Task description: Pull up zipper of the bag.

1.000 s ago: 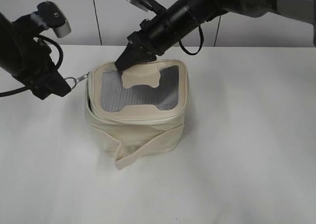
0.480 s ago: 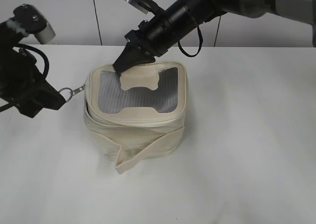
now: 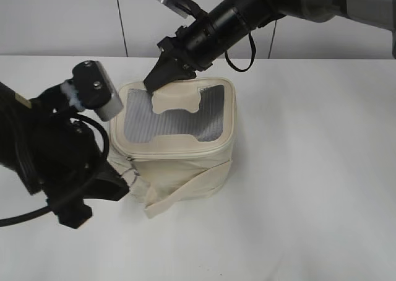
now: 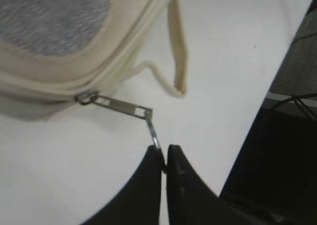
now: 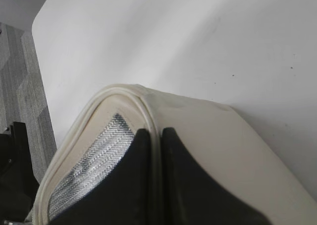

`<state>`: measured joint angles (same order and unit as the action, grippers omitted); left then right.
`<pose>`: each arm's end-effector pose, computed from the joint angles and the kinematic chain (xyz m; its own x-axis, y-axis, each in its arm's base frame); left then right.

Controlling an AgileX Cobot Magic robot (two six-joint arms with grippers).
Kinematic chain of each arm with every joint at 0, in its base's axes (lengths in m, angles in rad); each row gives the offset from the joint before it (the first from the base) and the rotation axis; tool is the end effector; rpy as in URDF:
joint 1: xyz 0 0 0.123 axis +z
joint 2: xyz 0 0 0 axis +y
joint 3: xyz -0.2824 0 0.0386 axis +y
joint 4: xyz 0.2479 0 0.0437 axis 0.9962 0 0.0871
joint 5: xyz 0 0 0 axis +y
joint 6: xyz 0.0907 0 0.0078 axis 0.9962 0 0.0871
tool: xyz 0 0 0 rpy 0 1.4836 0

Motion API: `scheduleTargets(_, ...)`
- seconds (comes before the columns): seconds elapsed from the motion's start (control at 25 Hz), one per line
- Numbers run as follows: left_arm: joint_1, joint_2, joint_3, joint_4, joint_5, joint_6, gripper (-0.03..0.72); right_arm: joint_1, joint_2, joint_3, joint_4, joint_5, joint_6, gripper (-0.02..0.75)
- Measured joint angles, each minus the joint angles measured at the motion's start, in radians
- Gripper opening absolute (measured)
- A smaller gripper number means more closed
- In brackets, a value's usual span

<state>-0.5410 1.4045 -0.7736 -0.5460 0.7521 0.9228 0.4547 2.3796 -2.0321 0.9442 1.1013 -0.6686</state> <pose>0.1947 -0.1547 0.2171 -0.4201 0.7803 -0.4634 0.9026 0.4122 -0.1242 0.4260 0.2815 0.1901 -0.7384 -0.4455 -0.5063 -0.6728 0.4361 0.5976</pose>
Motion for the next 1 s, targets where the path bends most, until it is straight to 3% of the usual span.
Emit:
scheduleTargets(0.28, -0.231, 0.014, 0.009, -0.094, -0.296, 0.040, -0.006, -0.002, 0.000, 0.000, -0.002, 0.001, 0.001, 0.047)
scheduleTargets(0.44, -0.254, 0.022, 0.016, -0.105, -0.329, 0.045, -0.006, -0.002, 0.000, 0.000, -0.009, 0.006, 0.001, 0.046)
scheduleTargets(0.52, -0.248, 0.022, 0.015, -0.109, -0.316, 0.039, 0.003, -0.002, 0.000, 0.000, -0.010, 0.006, 0.005, 0.046)
scheduleTargets(0.6, -0.237, 0.017, 0.015, -0.115, -0.269, 0.024, 0.060, -0.007, 0.000, 0.000, -0.009, 0.007, 0.011, 0.085)
scheduleTargets(0.76, -0.189, -0.038, 0.015, -0.131, -0.108, -0.021, 0.270, -0.054, -0.026, 0.000, -0.035, 0.010, 0.026, 0.301)
scheduleTargets(0.88, -0.118, -0.110, 0.015, -0.126, -0.070, -0.045, 0.317, -0.122, -0.082, 0.000, -0.082, 0.028, 0.068, 0.336)
scheduleTargets(1.0, 0.010, -0.179, 0.011, -0.126, -0.078, -0.050, 0.325, -0.197, -0.166, 0.041, -0.127, 0.033, 0.089, 0.335)
